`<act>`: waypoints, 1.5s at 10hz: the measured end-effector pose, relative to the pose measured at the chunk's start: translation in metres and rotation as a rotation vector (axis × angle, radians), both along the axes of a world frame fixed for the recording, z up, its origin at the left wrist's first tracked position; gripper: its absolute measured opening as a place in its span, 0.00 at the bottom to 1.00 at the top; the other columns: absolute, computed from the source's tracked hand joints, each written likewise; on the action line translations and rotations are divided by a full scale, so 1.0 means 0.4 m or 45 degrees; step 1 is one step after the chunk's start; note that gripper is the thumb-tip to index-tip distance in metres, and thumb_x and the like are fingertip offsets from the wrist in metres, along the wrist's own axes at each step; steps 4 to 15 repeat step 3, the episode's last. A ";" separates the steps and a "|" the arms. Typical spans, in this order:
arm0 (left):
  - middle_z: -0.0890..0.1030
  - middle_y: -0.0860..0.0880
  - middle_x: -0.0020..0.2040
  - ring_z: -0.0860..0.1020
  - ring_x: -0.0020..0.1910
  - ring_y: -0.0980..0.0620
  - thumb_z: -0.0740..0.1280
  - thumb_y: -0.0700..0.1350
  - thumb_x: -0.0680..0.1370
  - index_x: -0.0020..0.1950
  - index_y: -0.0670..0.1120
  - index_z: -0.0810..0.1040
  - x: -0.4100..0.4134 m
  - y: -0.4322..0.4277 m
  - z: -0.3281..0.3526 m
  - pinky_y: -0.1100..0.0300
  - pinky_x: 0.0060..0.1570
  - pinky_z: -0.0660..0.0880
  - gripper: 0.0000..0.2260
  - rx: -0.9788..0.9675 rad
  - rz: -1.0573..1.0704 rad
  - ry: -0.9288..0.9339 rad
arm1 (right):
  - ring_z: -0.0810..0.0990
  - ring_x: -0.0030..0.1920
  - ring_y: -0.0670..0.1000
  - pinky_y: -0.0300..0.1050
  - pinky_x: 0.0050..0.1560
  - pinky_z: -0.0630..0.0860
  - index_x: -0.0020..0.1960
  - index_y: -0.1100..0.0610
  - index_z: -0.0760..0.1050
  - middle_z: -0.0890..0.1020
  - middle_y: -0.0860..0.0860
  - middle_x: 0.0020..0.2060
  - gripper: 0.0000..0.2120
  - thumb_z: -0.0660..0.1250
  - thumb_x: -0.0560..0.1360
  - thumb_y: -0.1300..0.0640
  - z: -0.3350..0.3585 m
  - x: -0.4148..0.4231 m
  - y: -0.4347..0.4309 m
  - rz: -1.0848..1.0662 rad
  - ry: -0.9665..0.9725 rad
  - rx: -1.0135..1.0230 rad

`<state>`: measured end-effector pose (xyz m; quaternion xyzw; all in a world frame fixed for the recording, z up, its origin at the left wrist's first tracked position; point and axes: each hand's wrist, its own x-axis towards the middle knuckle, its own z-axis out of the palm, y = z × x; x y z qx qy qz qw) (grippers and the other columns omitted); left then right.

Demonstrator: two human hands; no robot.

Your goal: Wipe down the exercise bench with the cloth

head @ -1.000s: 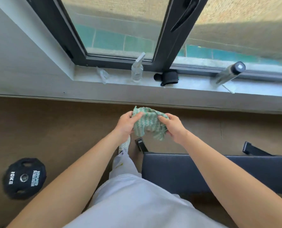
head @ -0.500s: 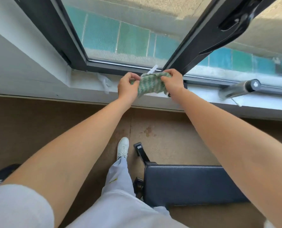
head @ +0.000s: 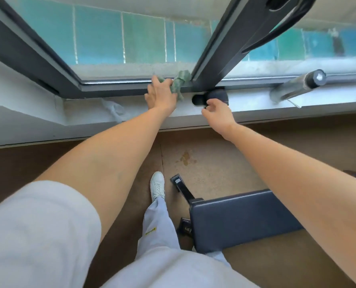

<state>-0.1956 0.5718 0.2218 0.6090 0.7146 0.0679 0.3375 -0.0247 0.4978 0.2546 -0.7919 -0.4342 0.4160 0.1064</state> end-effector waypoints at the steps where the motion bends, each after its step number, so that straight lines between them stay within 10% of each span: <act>1: 0.66 0.45 0.72 0.68 0.68 0.41 0.70 0.48 0.80 0.63 0.54 0.80 -0.011 0.005 0.011 0.46 0.64 0.66 0.11 0.056 -0.126 0.191 | 0.80 0.60 0.55 0.47 0.61 0.76 0.72 0.56 0.72 0.81 0.54 0.63 0.21 0.66 0.81 0.53 -0.006 0.058 -0.127 0.032 0.004 -0.130; 15: 0.57 0.47 0.82 0.59 0.79 0.39 0.71 0.43 0.78 0.65 0.57 0.76 -0.005 -0.034 0.033 0.41 0.74 0.58 0.17 0.171 -0.217 0.372 | 0.80 0.59 0.51 0.45 0.61 0.76 0.66 0.55 0.79 0.83 0.52 0.59 0.14 0.65 0.81 0.54 -0.008 0.162 -0.346 -0.015 0.044 -0.231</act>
